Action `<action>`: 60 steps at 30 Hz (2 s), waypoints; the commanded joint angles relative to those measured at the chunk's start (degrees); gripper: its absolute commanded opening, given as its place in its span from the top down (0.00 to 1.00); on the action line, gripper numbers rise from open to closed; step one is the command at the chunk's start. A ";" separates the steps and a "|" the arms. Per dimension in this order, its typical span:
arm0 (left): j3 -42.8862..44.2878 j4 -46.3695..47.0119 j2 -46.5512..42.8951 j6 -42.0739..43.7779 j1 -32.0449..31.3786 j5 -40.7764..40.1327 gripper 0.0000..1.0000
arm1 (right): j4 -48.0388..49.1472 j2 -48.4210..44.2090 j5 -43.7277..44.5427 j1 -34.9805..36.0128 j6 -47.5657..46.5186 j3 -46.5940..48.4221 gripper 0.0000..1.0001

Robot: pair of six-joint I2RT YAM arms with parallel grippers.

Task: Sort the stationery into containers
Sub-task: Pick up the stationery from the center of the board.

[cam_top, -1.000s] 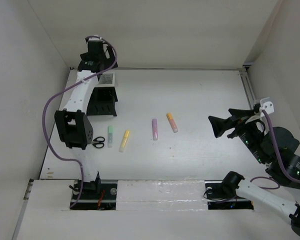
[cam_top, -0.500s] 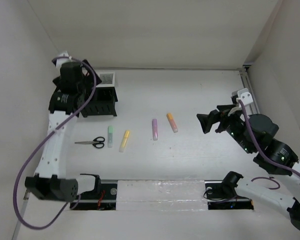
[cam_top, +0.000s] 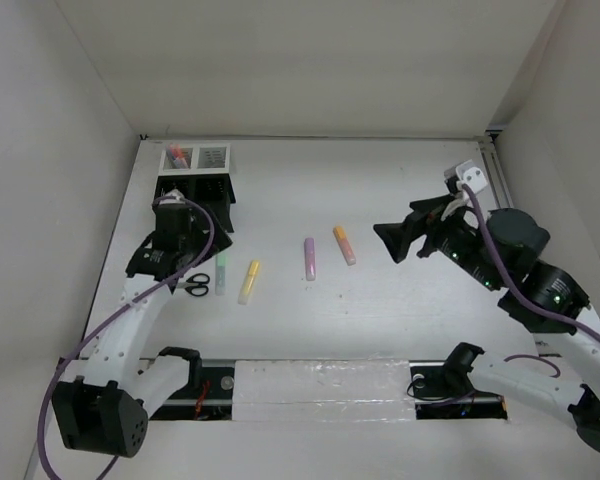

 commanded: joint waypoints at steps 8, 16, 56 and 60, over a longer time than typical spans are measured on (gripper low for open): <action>-0.33 5.92 10.28 -12.37 -25.09 -14.46 0.00 | 2.92 -0.93 3.38 -0.36 -0.10 7.83 0.00; -0.50 6.07 13.72 -13.78 -19.92 -22.57 0.00 | 4.24 3.37 0.92 -0.36 -1.33 3.88 0.00; -9.73 15.50 25.60 -15.97 -15.08 -22.56 0.40 | 10.13 2.23 -3.91 -0.36 -0.80 -1.84 0.00; -11.05 15.50 24.10 -15.97 -15.08 -21.94 0.50 | 10.13 2.23 -3.38 -0.36 -0.80 -1.84 0.00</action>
